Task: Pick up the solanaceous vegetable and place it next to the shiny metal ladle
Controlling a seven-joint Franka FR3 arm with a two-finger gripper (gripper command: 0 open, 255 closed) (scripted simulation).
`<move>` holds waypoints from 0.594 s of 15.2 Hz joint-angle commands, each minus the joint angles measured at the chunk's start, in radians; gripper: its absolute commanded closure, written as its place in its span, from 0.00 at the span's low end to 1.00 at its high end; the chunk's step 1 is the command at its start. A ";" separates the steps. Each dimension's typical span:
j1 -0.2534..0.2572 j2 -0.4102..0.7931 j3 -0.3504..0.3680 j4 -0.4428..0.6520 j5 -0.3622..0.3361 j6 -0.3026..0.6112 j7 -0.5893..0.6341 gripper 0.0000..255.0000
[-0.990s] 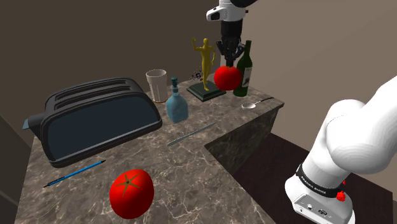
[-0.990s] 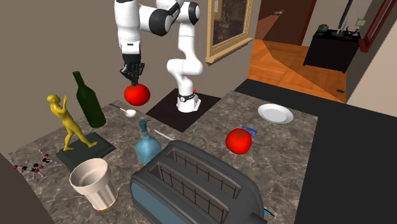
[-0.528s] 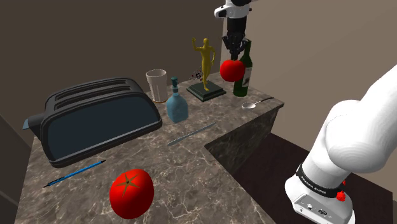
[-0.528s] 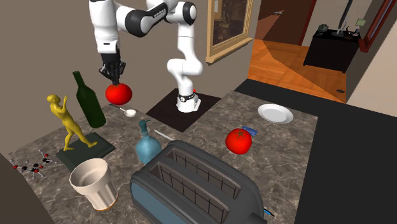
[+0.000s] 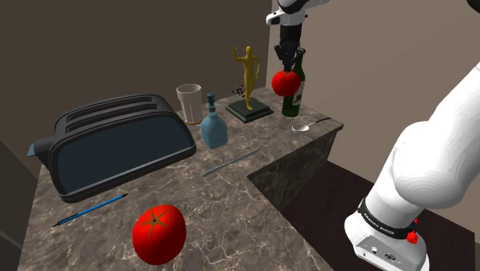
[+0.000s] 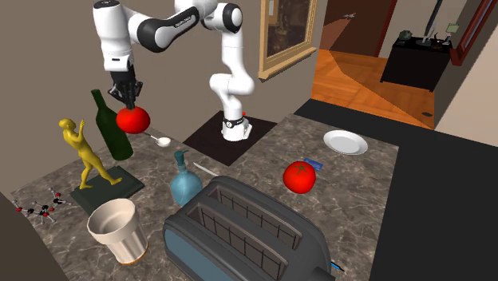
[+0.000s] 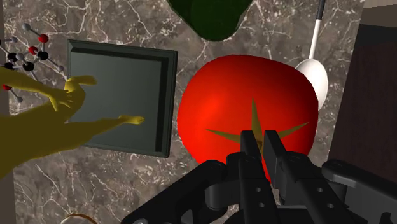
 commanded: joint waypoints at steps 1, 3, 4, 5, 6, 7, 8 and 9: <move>-0.001 0.002 -0.002 -0.024 -0.001 0.026 0.003 1.00; -0.002 0.003 -0.003 -0.049 -0.002 0.053 0.006 1.00; -0.002 0.004 -0.004 -0.062 -0.003 0.066 0.007 1.00; -0.002 0.005 -0.005 -0.074 -0.003 0.079 0.009 1.00; -0.003 0.007 -0.005 -0.086 -0.004 0.093 0.010 1.00; -0.003 0.009 -0.006 -0.098 -0.004 0.106 0.011 1.00; -0.004 0.011 -0.007 -0.109 -0.004 0.119 0.013 1.00; -0.004 0.013 -0.008 -0.120 -0.005 0.132 0.014 1.00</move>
